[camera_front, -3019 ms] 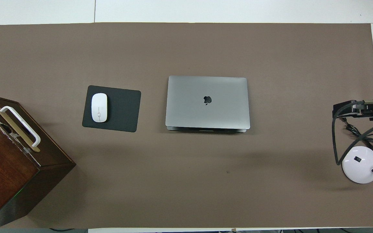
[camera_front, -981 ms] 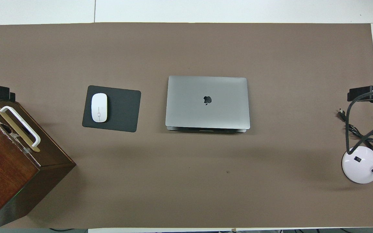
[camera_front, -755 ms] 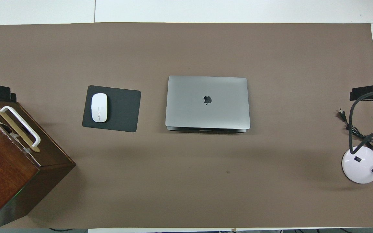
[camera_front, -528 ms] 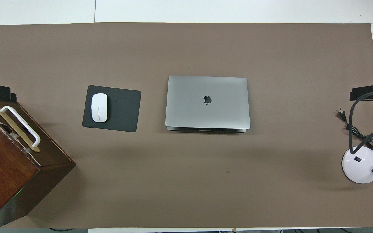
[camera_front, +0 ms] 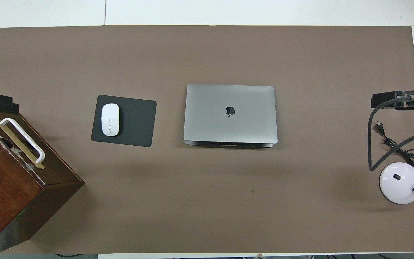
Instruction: Close laptop with both arms
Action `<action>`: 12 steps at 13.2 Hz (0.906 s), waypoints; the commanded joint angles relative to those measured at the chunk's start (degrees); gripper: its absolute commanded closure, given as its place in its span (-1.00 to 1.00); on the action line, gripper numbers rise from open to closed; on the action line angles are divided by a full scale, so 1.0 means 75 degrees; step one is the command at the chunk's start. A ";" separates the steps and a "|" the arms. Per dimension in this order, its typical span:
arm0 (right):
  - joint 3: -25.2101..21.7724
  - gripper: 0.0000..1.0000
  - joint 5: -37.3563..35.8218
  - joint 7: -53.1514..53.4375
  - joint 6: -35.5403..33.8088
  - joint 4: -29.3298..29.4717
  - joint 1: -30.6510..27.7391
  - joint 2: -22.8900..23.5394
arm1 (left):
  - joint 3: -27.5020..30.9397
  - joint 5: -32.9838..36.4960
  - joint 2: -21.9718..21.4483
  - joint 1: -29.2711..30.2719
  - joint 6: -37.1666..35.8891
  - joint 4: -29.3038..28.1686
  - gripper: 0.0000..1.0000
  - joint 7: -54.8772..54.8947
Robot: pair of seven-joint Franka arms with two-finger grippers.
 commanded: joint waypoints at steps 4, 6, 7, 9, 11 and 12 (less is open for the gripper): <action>0.0090 -1.00 0.0067 0.0088 -0.0721 0.0658 -0.0021 0.0234 | -0.0003 0.0155 -0.0095 0.0002 -0.0112 -0.0063 -1.00 0.0155; 0.0078 -1.00 0.0079 0.0088 -0.0841 0.0962 -0.0021 0.0432 | -0.0003 0.0155 -0.0095 0.0013 -0.0112 -0.0063 -1.00 0.0203; 0.0078 -1.00 0.0091 0.0088 -0.0771 0.0963 -0.0021 0.0468 | -0.0003 0.0167 -0.0095 0.0048 -0.0100 -0.0063 -1.00 0.0215; 0.0055 -1.00 0.0091 0.0088 -0.0561 0.0963 -0.0032 0.0620 | -0.0003 0.0167 -0.0095 0.0072 -0.0065 -0.0063 -1.00 0.0238; 0.0032 -1.00 0.0067 0.0077 -0.0419 0.0951 -0.0032 0.0714 | -0.0003 0.0167 -0.0095 0.0084 -0.0065 -0.0075 -1.00 0.0250; 0.0031 -1.00 0.0056 0.0077 -0.0407 0.0963 -0.0032 0.0738 | -0.0003 0.0167 -0.0106 0.0084 -0.0065 -0.0075 -1.00 0.0250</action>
